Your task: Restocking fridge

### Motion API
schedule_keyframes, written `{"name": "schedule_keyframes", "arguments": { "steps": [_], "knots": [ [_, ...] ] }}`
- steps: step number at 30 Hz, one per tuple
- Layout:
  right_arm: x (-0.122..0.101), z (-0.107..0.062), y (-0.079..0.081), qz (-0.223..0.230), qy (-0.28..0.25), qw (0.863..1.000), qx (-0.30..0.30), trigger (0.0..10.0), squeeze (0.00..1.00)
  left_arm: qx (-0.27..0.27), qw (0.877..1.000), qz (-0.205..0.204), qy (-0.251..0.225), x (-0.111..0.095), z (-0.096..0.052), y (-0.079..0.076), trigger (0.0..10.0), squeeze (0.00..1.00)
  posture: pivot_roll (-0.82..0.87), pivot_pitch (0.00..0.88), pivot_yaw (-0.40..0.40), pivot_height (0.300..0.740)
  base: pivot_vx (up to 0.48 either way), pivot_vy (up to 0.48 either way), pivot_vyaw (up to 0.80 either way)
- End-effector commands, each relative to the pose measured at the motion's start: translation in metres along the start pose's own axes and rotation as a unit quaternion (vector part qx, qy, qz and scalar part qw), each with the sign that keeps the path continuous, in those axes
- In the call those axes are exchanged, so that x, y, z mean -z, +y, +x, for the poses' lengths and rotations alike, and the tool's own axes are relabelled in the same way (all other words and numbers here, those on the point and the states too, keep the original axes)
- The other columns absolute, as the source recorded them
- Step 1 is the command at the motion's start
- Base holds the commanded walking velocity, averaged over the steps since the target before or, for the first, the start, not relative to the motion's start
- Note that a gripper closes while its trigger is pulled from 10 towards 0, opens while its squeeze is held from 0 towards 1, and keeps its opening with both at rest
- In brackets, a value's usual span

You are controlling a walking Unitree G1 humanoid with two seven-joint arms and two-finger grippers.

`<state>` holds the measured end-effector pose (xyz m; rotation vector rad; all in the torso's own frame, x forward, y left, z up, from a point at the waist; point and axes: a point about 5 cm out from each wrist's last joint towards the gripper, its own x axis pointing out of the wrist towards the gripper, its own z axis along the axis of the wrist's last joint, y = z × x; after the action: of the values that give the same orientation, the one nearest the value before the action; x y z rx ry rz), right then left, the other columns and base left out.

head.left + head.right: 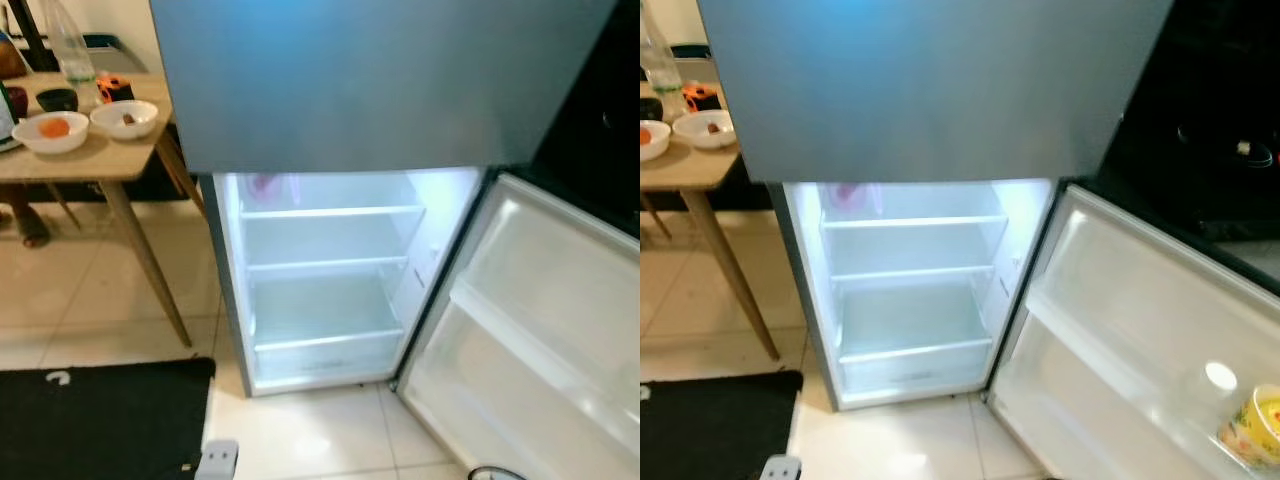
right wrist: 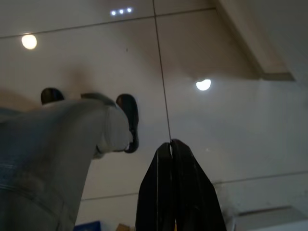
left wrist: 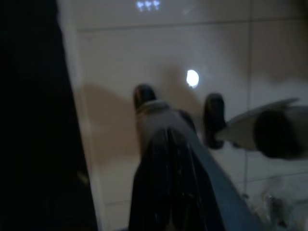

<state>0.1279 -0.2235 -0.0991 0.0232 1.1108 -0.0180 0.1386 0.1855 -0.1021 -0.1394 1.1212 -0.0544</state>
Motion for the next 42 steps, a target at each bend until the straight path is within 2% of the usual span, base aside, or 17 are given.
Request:
{"name": "schedule_keyframes", "arguments": {
  "steps": [1, 8, 26, 29, 38, 42],
  "knots": [
    [0.0032, -0.0008, -0.0018, 0.0, 0.005, 1.0, 0.003, 10.0, 0.0, -0.001, 1.0, 0.0, 0.011, 0.0054, -0.0006, 0.0006, 10.0, 0.0, -0.06, 0.006, -0.029, 0.74, -0.341, 0.0, 0.0],
    [0.0026, -0.001, -0.003, -0.002, 0.005, 1.0, 0.003, 10.0, 0.0, 0.0, 1.0, 0.0, 0.01, 0.0048, -0.0002, -0.0005, 10.0, 0.0, -0.06, 0.0, -0.034, 0.74, -0.333, 0.0, 0.0],
    [0.0012, -0.0003, -0.0008, -0.004, 0.005, 1.0, -0.002, 10.0, 0.0, 0.004, 1.0, 0.008, 0.003, 0.0039, -0.0008, 0.001, 10.0, 0.0, -0.06, 0.002, -0.035, 0.74, 0.0, 0.0, 0.0],
    [0.0019, -0.0004, -0.0007, -0.004, 0.006, 1.0, -0.002, 10.0, 0.0, 0.016, 1.0, -0.005, 0.0, 0.0043, -0.0011, 0.0003, 10.0, 0.0, -0.06, 0.007, -0.035, 0.74, 0.0, 0.0, 0.0],
    [0.0007, 0.0, 0.0009, -0.003, 0.002, 1.0, -0.006, 10.0, 0.0, 0.015, 1.0, -0.003, 0.003, 0.0045, -0.0009, 0.0, 10.0, 0.0, -0.06, 0.013, -0.033, 0.74, 0.0, -0.378, 0.0],
    [0.0, 0.0, 0.001, 0.001, 0.0, 1.0, -0.006, 10.0, 0.0, 0.007, 1.0, -0.007, 0.003, 0.0053, -0.001, 0.0006, 10.0, 0.0, -0.06, 0.012, -0.033, 0.74, 0.0, 0.0, 0.0]
  ]
}}
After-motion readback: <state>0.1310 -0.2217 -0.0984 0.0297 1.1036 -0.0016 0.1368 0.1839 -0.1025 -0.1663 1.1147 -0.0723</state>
